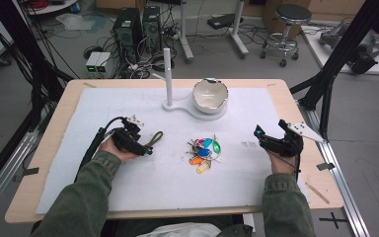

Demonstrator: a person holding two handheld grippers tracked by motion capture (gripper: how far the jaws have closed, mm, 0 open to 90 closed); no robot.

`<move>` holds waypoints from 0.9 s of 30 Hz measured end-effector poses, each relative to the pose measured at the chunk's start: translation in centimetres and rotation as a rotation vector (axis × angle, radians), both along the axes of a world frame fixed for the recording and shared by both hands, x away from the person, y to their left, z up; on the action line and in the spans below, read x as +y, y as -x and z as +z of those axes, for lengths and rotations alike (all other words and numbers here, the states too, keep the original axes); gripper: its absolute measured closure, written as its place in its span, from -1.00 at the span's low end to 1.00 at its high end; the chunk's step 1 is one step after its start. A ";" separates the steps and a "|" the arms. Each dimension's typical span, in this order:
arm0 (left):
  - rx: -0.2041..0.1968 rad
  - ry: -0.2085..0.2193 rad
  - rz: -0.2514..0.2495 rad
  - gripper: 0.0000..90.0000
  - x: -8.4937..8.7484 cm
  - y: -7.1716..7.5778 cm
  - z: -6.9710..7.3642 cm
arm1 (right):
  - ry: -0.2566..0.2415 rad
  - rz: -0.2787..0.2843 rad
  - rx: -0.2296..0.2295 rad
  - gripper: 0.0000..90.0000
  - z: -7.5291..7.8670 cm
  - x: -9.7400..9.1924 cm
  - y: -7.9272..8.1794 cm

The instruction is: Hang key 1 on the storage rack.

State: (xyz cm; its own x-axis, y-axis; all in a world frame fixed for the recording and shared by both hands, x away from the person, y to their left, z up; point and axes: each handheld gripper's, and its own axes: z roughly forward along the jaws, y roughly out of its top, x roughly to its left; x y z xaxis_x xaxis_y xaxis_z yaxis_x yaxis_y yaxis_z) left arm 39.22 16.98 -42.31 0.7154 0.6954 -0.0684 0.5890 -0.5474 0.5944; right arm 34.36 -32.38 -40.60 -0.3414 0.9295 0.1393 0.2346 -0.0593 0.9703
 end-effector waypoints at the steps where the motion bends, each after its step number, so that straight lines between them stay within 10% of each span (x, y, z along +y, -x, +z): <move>1: 0.001 -0.004 -0.002 -0.41 0.0 0.0 -0.1 | 0.001 0.001 0.000 -0.97 0.0 0.0 0.0; 8: -0.027 -0.058 0.000 -0.08 -0.3 0.5 -0.5 | -0.001 0.000 0.000 -0.97 0.0 0.0 0.0; 12: -0.037 -0.050 -0.021 0.50 -0.2 0.6 -0.3 | -0.002 0.000 0.000 -0.97 0.0 0.0 0.0; 27: -0.052 -0.048 -0.027 0.69 0.2 0.5 0.0 | -0.002 -0.001 0.002 -0.97 0.0 0.0 0.0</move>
State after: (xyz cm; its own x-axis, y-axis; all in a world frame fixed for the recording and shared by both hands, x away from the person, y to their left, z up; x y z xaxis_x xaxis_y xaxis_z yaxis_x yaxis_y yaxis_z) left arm 38.71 17.15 -42.32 0.7354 0.6776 0.0020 0.5430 -0.5911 0.5964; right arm 34.35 -32.43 -40.60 -0.3399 0.9297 0.1419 0.2361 -0.0617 0.9698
